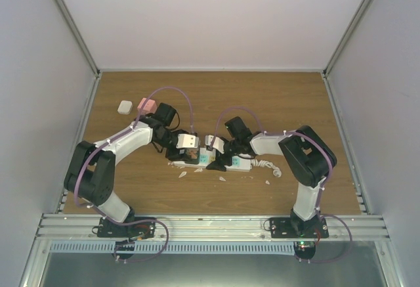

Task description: Pull the plug off the socket

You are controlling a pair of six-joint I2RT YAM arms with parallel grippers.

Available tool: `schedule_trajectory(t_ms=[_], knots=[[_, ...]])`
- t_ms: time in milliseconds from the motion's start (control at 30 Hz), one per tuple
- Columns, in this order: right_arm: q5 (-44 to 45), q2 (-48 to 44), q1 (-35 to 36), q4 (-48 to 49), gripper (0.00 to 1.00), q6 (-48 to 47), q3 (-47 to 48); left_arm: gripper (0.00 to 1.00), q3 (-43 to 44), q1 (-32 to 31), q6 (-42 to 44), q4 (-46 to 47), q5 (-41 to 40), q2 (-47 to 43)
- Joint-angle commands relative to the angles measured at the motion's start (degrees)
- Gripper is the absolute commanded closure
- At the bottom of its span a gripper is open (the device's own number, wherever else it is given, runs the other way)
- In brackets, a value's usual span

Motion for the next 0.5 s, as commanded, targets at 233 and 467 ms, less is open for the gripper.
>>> schedule_trajectory(t_ms=[233,467], knots=[[-0.1,-2.4,0.7,1.3,0.28,-1.8,-1.1,0.22,-1.3,-1.3,-1.5,3.3,0.6,-0.2],[-0.5,-2.4,0.7,1.3,0.42,-2.1,-1.2,0.22,-3.4,-2.2,-1.9,5.5,-1.4,-0.8]])
